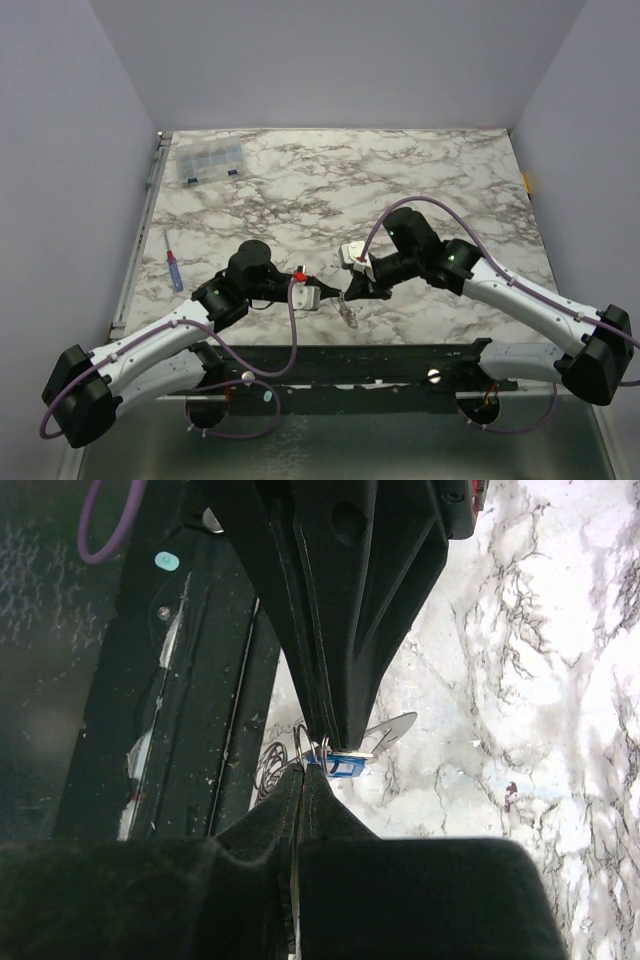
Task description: Put the keys on the keyring
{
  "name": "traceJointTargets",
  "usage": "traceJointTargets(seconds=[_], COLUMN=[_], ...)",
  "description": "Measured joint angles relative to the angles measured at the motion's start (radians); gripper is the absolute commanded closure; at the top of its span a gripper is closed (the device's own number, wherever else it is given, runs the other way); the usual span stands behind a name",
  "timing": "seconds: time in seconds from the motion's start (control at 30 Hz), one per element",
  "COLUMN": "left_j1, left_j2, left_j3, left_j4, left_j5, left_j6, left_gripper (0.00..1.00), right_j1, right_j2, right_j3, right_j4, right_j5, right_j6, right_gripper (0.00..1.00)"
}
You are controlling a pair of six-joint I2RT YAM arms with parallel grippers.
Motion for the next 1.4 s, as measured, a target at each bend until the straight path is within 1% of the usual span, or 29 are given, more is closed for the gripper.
traceJointTargets(seconds=[1.17,1.4], left_j1=[-0.031,-0.033], left_j2=[-0.019,-0.019], left_j3=[0.002,0.002], left_j4=[-0.045,-0.052], left_j5=[0.014,-0.006], left_j6=[0.000,0.000], left_gripper=[1.00,1.00], right_j1=[0.000,0.000], right_j2=[-0.019,-0.006], right_j3=[0.000,0.000], right_j4=[-0.019,-0.019], right_j5=[-0.005,-0.010], right_j6=[0.001,0.000], right_gripper=[1.00,0.99])
